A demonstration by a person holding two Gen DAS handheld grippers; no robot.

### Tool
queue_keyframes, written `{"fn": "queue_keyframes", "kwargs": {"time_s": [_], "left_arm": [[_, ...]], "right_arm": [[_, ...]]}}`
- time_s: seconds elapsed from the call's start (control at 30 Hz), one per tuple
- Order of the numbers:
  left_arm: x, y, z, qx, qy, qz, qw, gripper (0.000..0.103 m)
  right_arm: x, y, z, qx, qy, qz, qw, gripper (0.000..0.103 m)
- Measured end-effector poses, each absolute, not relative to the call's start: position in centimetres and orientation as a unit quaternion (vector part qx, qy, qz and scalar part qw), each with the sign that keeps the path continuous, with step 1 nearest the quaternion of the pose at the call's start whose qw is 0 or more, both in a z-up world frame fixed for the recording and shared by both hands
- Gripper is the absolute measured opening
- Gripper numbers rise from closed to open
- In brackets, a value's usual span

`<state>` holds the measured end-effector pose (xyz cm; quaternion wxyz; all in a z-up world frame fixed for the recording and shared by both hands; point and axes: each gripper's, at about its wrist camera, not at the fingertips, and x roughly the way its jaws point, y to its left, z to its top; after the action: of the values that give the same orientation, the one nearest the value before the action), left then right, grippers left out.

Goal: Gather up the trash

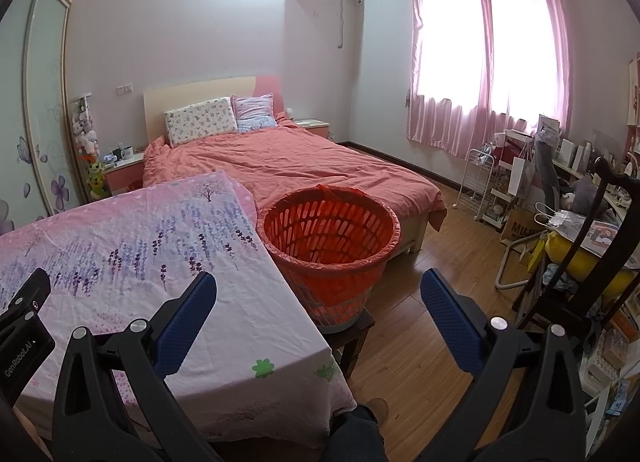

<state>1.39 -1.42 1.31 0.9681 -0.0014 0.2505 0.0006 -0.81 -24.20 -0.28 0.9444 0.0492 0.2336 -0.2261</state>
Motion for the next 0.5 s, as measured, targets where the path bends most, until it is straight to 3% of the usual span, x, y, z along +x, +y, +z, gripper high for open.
{"fn": "queue_keyframes", "kwargs": {"time_s": [0.5], "left_arm": [[1.35, -1.58, 1.21, 0.0, 0.252, -0.002, 0.968, 0.099]], "right_arm": [[-0.84, -24.2, -0.32, 0.05, 0.234, -0.226, 0.944, 0.101]]}}
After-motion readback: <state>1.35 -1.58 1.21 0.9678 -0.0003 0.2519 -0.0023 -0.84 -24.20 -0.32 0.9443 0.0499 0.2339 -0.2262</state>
